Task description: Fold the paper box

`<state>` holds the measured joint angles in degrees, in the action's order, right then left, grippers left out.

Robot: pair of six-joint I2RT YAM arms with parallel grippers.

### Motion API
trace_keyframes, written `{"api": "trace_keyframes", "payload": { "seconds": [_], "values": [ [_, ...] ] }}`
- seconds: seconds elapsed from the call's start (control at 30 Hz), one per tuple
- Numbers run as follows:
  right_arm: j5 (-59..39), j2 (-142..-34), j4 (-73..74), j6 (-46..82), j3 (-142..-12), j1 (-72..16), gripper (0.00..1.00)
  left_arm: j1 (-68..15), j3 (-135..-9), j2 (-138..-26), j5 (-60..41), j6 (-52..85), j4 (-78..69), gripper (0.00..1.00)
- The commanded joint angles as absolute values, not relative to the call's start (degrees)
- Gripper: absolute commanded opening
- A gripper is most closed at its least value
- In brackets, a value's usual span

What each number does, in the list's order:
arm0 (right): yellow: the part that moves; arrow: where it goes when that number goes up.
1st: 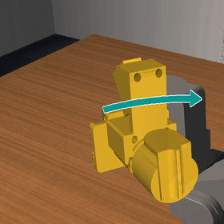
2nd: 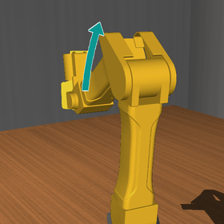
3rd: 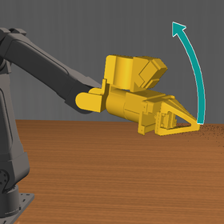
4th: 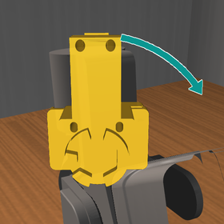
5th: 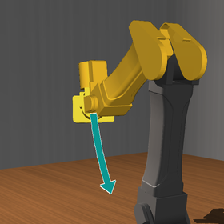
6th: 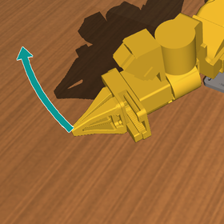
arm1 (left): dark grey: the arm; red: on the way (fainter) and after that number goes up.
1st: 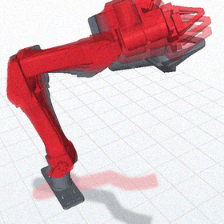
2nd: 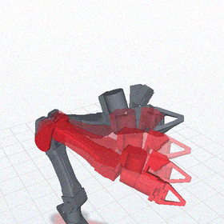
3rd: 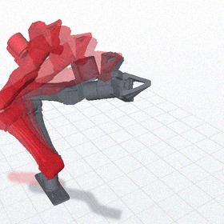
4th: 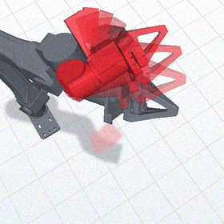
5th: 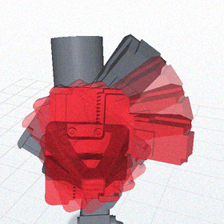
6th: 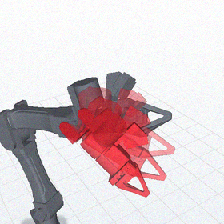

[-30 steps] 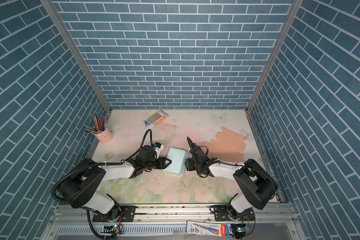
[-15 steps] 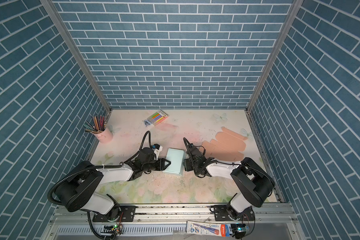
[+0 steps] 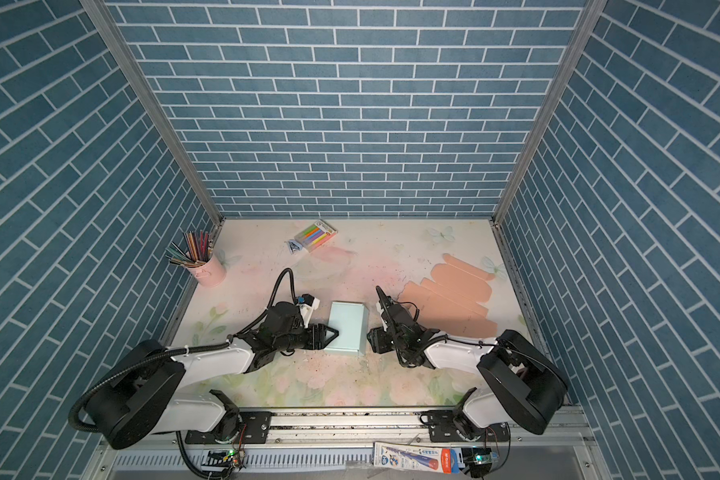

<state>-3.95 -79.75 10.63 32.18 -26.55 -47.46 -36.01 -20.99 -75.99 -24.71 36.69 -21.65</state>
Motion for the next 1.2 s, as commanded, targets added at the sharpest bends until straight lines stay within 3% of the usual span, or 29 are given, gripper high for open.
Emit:
{"api": "trace_keyframes", "payload": {
  "seconds": [0.0,0.37,1.17],
  "values": [
    [-4.72,-78.45,6.42,34.94,-25.31,-48.54,0.61,-35.95,-18.62,-73.41,-25.2,37.27,-19.67,0.68],
    [-2.45,-79.4,2.65,36.57,-26.22,-53.26,0.61,-39.24,-14.26,-69.26,-23.73,40.38,-20.58,0.69],
    [-0.46,-81.74,2.6,37.09,-29.36,-57.05,0.6,-47.36,-17.12,-76.88,-21.77,43.05,-26.56,0.65]
  ]
}}
